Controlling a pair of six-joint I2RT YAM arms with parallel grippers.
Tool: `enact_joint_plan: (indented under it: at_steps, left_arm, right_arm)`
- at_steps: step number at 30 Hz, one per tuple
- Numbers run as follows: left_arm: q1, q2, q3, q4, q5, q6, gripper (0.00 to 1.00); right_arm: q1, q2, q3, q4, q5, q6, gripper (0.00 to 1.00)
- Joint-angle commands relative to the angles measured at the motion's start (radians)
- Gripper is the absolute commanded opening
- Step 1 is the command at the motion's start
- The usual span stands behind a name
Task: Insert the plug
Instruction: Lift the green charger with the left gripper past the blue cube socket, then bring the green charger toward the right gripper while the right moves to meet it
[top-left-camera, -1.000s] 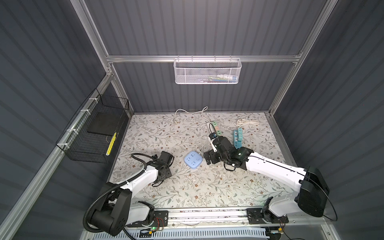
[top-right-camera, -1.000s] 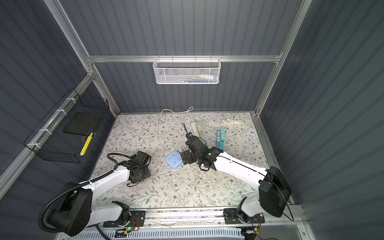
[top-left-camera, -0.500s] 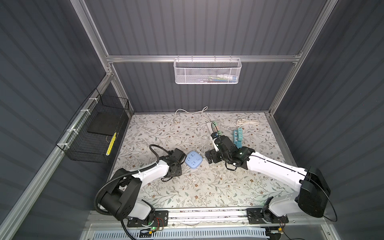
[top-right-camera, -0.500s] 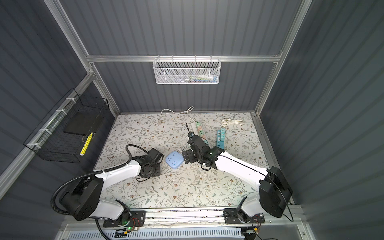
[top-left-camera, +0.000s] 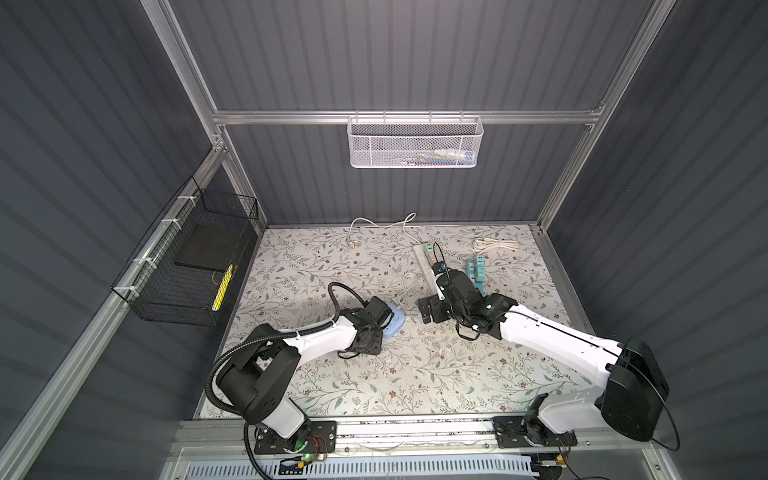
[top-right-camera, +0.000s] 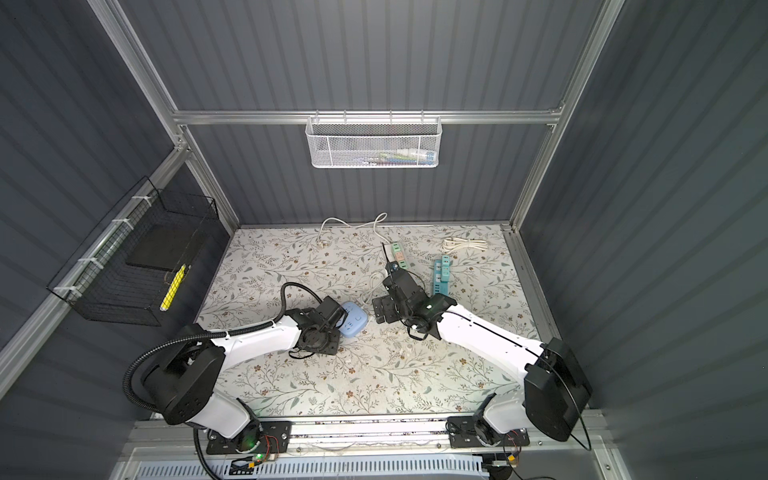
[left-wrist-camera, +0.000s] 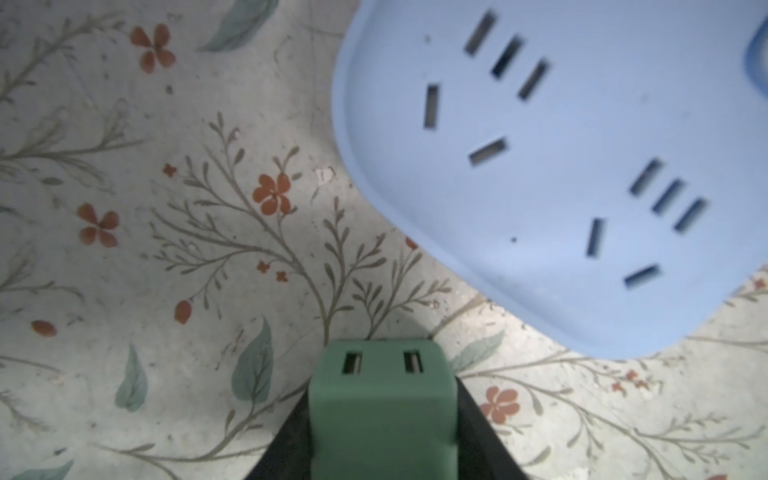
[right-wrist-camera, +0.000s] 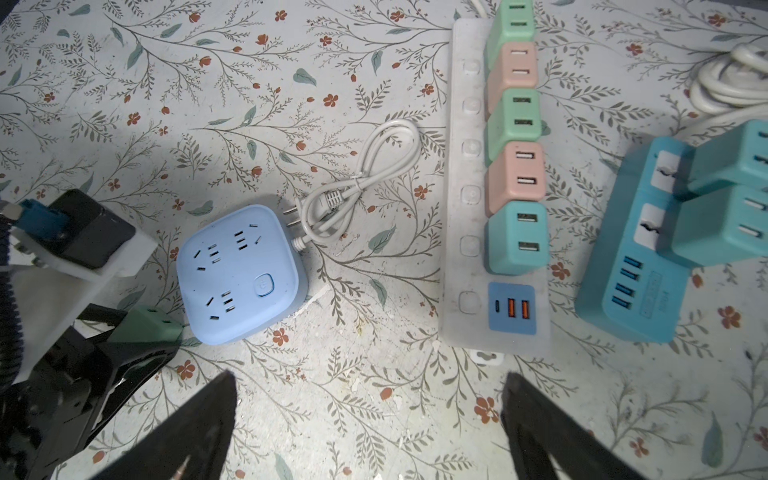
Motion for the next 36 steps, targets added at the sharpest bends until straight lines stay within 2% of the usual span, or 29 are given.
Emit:
enact_joint_plan:
  at_steps: [1, 4, 8, 14, 20, 23, 26, 30, 36]
  left_arm:
    - [-0.006, 0.022, -0.03, -0.091, 0.033, 0.034, 0.54]
    - [-0.005, 0.016, -0.018, -0.109, 0.033, 0.045, 0.59]
    - [-0.006, -0.001, -0.014, -0.127, 0.046, 0.052, 0.58]
    - [-0.006, -0.006, -0.026, -0.117, 0.065, 0.053, 0.47]
    - [-0.006, -0.025, -0.011, -0.105, 0.018, 0.061, 0.35]
    - [-0.006, -0.079, -0.004, -0.078, -0.006, 0.08, 0.3]
    - [-0.007, -0.18, -0.016, 0.003, -0.022, 0.114, 0.28]
    - [-0.016, -0.322, -0.05, 0.202, -0.034, 0.174, 0.27]
    - [-0.073, -0.411, -0.133, 0.563, -0.148, 0.349, 0.24]
  right_arm:
    - [-0.016, -0.029, -0.02, 0.026, -0.046, -0.017, 0.99]
    - [-0.024, -0.019, -0.01, 0.02, -0.088, -0.021, 0.94]
    - [-0.024, -0.004, -0.004, 0.014, -0.107, -0.02, 0.91]
    - [-0.026, -0.004, 0.001, 0.012, -0.113, -0.015, 0.9]
    - [-0.025, -0.011, 0.009, -0.001, -0.123, -0.02, 0.87]
    - [-0.026, -0.027, 0.003, -0.009, -0.133, -0.02, 0.85]
    - [-0.034, -0.044, 0.001, -0.021, -0.158, -0.019, 0.82]
    - [-0.065, -0.079, -0.003, -0.04, -0.198, -0.009, 0.78]
    - [-0.156, -0.167, -0.016, -0.032, -0.33, 0.017, 0.73]
